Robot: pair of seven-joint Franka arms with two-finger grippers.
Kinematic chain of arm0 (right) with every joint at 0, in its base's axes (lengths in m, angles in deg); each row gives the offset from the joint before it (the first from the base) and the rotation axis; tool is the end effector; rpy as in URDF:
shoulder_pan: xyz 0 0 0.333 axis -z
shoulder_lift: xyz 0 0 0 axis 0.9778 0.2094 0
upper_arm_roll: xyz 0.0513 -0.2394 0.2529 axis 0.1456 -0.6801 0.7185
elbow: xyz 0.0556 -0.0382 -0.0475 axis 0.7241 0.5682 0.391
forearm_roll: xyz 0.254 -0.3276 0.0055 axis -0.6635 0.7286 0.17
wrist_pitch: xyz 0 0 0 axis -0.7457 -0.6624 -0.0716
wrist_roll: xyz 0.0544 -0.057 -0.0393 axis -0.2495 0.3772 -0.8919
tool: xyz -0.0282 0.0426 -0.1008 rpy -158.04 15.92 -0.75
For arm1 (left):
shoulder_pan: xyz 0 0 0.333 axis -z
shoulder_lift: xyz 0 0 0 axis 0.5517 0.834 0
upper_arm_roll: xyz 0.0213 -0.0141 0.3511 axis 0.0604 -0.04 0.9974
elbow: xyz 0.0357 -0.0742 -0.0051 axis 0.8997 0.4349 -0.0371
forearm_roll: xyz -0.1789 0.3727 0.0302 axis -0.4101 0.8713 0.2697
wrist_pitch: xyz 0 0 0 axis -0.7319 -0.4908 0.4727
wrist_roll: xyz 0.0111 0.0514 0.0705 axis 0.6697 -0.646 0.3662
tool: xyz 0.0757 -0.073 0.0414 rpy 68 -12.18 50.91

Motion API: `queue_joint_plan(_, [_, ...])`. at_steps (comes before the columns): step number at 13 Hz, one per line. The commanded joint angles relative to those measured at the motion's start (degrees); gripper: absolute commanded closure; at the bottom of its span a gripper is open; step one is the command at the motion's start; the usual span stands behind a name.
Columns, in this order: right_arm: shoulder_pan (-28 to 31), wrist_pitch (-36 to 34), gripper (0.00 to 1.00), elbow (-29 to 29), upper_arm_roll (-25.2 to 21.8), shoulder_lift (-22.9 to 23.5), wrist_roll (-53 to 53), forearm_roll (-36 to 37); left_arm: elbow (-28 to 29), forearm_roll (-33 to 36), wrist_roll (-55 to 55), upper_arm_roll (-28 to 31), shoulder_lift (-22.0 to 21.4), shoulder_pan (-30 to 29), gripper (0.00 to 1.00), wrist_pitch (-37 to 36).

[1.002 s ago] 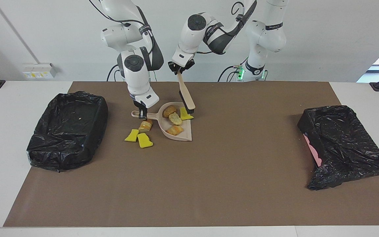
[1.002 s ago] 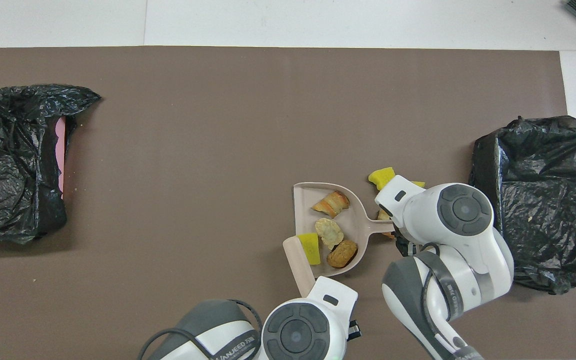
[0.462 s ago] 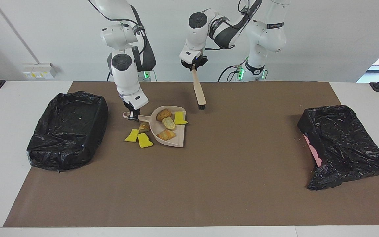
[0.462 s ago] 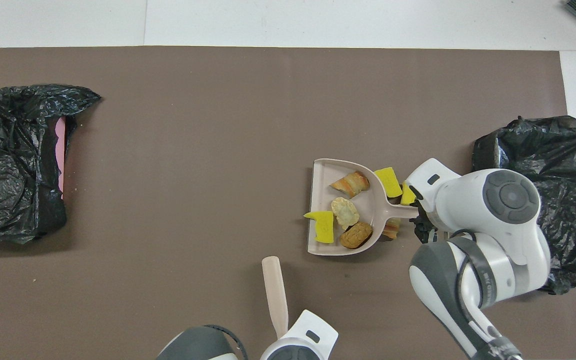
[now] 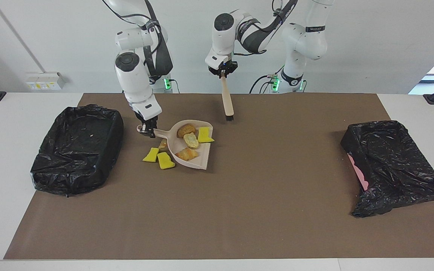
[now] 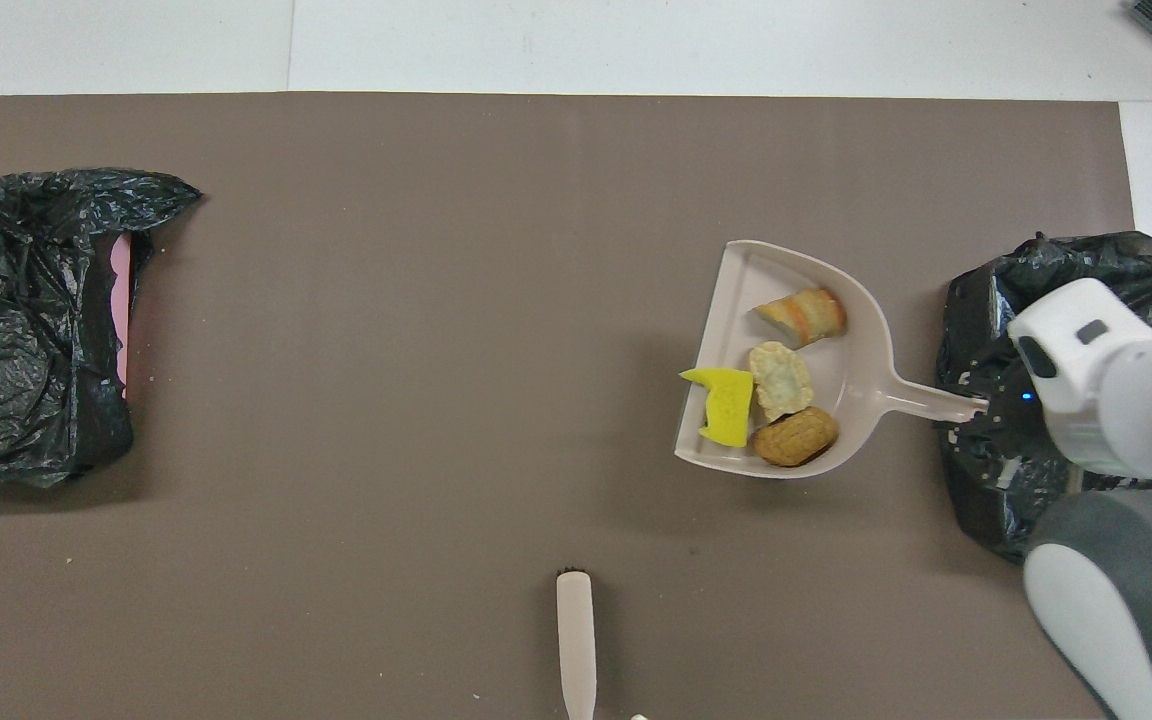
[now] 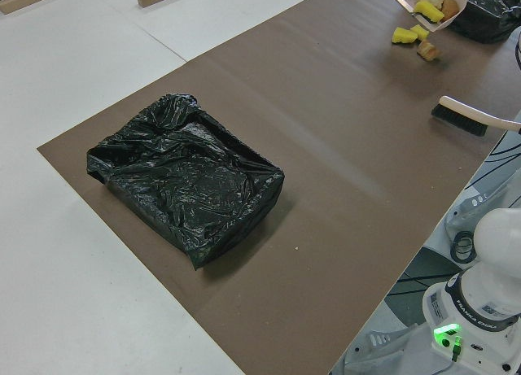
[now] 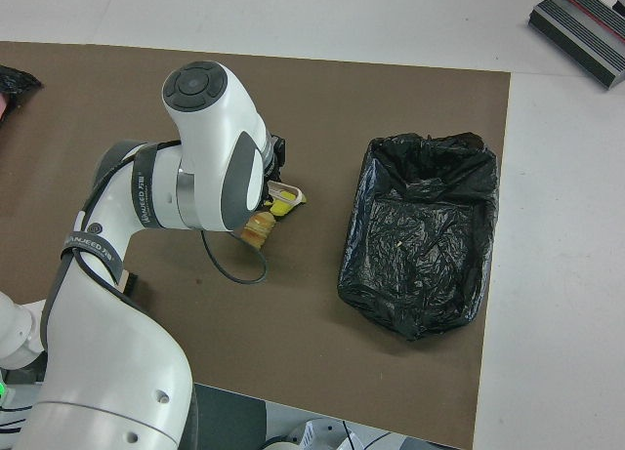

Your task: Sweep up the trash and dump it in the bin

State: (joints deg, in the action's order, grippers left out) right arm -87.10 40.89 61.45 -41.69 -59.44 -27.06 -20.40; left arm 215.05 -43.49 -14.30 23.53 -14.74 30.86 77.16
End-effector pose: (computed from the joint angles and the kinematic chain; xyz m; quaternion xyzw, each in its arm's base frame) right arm 0.4980 0.0112 0.5426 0.8074 0.5872 0.0579 0.0069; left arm 0.1323 -0.4480 0.3963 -0.9923 0.0155 0.1225 0.0117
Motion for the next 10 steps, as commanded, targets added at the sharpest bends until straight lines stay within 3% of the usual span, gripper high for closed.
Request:
queue_joint_plan(1, [6.2, -4.5, 1.00, -3.9, -2.9, -1.9, -6.3, -1.2, 3.1, 0.9, -1.2, 0.4, -2.0, 0.8, 1.00, 3.1])
queue_joint_plan(3, [10.0, -5.1, 1.00, -5.6, -7.4, -1.6, -11.5, -0.9, 3.2, 0.9, -1.2, 0.4, -1.4, 0.6, 1.00, 3.5])
queue_joint_plan(5, [13.4, -6.6, 1.00, -5.6, -9.1, -2.1, -11.4, 1.6, 3.8, 0.9, -1.1, 0.4, 0.0, 0.5, 1.00, 5.6])
queue_joint_plan(7, [15.8, -5.7, 1.00, -5.6, -9.1, -2.1, -11.5, 12.0, 3.7, 0.9, -1.1, 0.4, 2.3, 0.1, 1.00, 7.5])
queue_joint_plan(9, [20.1, -3.8, 1.00, -5.4, -9.2, -1.1, -13.0, 15.9, 3.6, 0.8, -1.0, 0.4, 2.3, -0.1, 0.98, 7.2])
queue_joint_plan(10, [22.1, -1.8, 1.00, -5.1, -9.2, 0.2, -15.3, 16.0, 3.4, 0.9, -0.4, 0.4, 2.8, -0.2, 0.84, 7.4])
